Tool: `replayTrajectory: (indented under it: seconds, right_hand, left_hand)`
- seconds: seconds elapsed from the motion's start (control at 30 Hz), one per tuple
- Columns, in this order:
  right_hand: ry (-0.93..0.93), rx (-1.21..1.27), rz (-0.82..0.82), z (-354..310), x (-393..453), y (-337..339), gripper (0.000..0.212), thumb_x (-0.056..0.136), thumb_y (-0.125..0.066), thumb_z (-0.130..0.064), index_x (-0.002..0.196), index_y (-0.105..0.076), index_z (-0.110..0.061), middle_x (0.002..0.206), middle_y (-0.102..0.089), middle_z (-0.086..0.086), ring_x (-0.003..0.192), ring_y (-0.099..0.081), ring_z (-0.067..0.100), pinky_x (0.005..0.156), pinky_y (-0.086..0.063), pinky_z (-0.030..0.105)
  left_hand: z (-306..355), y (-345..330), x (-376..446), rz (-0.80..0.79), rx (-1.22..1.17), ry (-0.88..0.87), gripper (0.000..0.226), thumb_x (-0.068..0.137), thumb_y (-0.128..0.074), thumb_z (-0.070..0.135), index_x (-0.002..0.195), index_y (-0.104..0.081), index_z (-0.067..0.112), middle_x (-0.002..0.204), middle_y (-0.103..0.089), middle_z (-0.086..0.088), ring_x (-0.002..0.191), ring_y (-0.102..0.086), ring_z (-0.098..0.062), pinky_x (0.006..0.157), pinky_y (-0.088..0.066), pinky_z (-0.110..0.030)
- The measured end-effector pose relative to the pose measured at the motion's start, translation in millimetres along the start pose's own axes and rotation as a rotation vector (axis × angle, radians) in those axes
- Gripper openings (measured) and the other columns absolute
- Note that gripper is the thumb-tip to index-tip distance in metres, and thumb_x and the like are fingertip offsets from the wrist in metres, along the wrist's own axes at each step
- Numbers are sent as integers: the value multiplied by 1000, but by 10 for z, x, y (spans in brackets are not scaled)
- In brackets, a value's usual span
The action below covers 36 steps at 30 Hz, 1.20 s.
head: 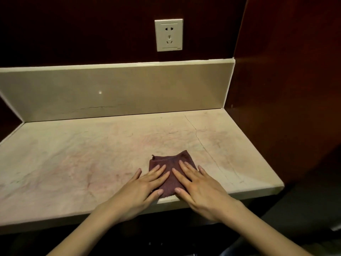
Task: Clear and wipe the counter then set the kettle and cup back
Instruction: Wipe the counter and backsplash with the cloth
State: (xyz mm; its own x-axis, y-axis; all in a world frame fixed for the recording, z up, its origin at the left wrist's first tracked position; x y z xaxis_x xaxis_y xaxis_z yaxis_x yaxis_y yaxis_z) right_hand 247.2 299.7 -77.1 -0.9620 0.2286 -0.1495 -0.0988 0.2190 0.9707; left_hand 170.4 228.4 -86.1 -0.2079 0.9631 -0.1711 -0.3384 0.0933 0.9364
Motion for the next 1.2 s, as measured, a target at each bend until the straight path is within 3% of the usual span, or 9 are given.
replayTrajectory:
  seconds: [0.13,0.23,0.37,0.63,0.77,0.83,0.9,0.97,1.2]
  right_hand:
    - [-82,1,-4,516,-348,35,96,65,19,-65,152,4,-28,160,13,-2,146,13,9,112,12,26]
    - [-167,-27,10,883,-596,55,98,63,22,-65,152,5,-27,160,12,0,147,12,11,114,10,27]
    - [-303,-4,13,1336,-944,72,68,95,-4,-58,153,3,-23,160,13,3,147,12,13,117,6,28]
    - [-383,-3,128,1626,-1263,74,111,65,26,-75,152,0,-11,161,5,9,147,10,15,109,11,19]
    - [-389,-9,170,1592,-1288,76,115,60,34,-74,152,0,-15,160,6,6,147,9,15,109,6,20]
    - [-410,-27,222,1563,-1314,90,113,67,35,-70,152,-15,-14,159,-8,10,148,-6,19,111,-5,24]
    - [-430,-96,233,1459,-1279,67,93,90,13,-61,138,-49,-11,145,-43,16,135,-43,24,104,-32,28]
    - [-437,-76,213,1362,-1238,-29,79,98,-1,-51,123,-64,-10,128,-61,16,118,-59,25,91,-48,32]
    - [-255,-142,271,457,-688,-162,79,98,-1,-51,123,-65,-11,125,-62,18,118,-60,28,103,-28,35]
  left_hand:
    - [530,-98,349,-16,21,-75,75,78,0,66,148,-1,40,146,17,28,136,20,10,111,13,-27]
    - [903,-173,610,-29,52,-139,55,100,-22,48,150,-2,36,148,15,24,138,17,7,112,10,-27]
    - [1375,-287,927,-58,79,-221,54,103,-25,40,151,-4,34,156,9,18,142,12,3,117,8,-35]
    - [1883,-403,1203,-38,124,-305,54,103,-26,39,152,-6,31,159,3,13,145,8,0,117,6,-40]
    - [1830,-378,1149,-35,133,-286,54,103,-26,39,152,-6,33,159,3,14,144,8,1,117,7,-42]
    - [1809,-364,1101,-38,122,-281,54,103,-28,38,152,-5,34,159,3,15,144,8,1,117,8,-43]
    - [1696,-338,991,-47,102,-264,54,103,-30,35,151,-6,35,159,3,16,144,8,2,117,8,-43]
    - [1598,-314,886,-49,92,-257,55,103,-32,34,151,-6,35,158,4,17,142,10,5,116,9,-42]
    - [691,-207,146,-21,95,-114,57,102,-35,32,147,-2,44,154,8,25,138,15,11,114,14,-35]
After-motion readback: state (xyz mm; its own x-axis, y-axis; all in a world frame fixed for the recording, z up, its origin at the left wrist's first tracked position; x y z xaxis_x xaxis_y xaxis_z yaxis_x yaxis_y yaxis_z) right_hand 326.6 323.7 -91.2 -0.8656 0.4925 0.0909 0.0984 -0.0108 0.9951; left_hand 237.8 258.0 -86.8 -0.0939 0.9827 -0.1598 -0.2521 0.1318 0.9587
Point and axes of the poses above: each hand's wrist, its own x-axis towards the middle knuckle, its own y-axis out of the back of the hand, z = x × y, the point moved 10 cm from there along x, towards the middle knuckle
